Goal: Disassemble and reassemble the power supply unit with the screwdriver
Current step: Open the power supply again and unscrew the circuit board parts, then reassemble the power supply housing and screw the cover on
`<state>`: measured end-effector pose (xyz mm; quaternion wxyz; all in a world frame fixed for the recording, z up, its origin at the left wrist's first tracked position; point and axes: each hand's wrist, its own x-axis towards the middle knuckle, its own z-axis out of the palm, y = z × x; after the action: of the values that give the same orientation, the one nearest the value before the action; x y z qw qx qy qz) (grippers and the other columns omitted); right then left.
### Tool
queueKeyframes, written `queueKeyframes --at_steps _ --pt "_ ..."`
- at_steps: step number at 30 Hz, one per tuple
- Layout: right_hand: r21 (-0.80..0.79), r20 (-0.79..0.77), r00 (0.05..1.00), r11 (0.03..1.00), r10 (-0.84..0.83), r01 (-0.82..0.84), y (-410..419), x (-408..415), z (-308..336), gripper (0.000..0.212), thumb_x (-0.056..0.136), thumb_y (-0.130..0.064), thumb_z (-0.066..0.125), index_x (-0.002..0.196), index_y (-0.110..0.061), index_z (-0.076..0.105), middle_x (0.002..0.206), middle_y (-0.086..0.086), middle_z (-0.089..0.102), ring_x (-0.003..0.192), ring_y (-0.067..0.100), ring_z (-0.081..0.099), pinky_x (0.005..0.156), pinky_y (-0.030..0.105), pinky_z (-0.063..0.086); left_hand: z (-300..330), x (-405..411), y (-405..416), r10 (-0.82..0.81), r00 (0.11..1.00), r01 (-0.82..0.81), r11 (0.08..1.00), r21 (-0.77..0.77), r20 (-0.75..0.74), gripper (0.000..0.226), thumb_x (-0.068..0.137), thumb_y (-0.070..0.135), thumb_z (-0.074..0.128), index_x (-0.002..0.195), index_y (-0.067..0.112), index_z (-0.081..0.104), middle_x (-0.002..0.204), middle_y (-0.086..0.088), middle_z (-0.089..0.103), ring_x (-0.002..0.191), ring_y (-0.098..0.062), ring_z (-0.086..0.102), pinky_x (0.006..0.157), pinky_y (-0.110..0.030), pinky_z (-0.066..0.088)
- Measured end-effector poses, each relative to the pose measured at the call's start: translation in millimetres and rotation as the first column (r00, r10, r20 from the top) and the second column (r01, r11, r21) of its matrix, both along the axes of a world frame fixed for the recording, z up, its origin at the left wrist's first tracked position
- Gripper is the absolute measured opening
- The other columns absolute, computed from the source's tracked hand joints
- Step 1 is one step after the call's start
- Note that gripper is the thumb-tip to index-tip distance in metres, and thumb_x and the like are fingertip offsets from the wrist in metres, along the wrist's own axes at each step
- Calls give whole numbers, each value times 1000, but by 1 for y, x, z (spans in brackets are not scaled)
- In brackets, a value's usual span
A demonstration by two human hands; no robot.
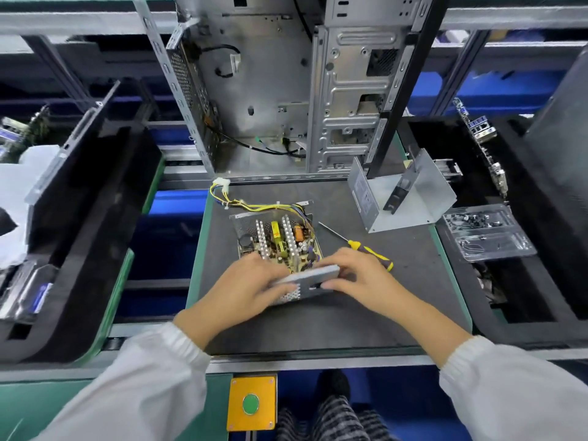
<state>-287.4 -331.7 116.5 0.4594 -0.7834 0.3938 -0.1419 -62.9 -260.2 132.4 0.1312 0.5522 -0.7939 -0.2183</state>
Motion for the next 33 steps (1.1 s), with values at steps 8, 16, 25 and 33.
queueKeyframes --at_steps 8,16,25,33 --pt "346 287 952 938 -104 -2 -32 -5 60 14 86 -9 66 98 -9 73 96 6 74 88 17 67 74 24 55 68 28 -56 187 863 69 877 475 -469 23 93 28 64 72 20 72 66 4 55 61 -11 43 59 -20 32" --pt "532 283 923 844 -259 74 -63 6 62 7 85 -6 67 89 -3 72 88 12 74 79 17 70 67 19 55 72 38 -137 91 920 259 589 765 -381 34 99 18 53 130 6 60 122 -19 67 105 -33 67 86 -40 56" --pt "739 280 860 668 -426 90 -76 26 53 14 87 -5 63 93 5 69 97 18 72 92 25 70 72 27 57 57 47 -173 261 861 302 428 852 -437 30 95 12 57 122 -1 64 113 -19 70 91 -25 72 73 -31 59" --pt "796 251 823 593 -509 124 -71 20 47 27 71 -11 74 95 0 71 100 16 72 94 27 69 75 29 58 52 44 -175 204 886 288 464 838 -417 31 91 9 64 121 0 65 122 -27 63 101 -34 65 90 -42 55"
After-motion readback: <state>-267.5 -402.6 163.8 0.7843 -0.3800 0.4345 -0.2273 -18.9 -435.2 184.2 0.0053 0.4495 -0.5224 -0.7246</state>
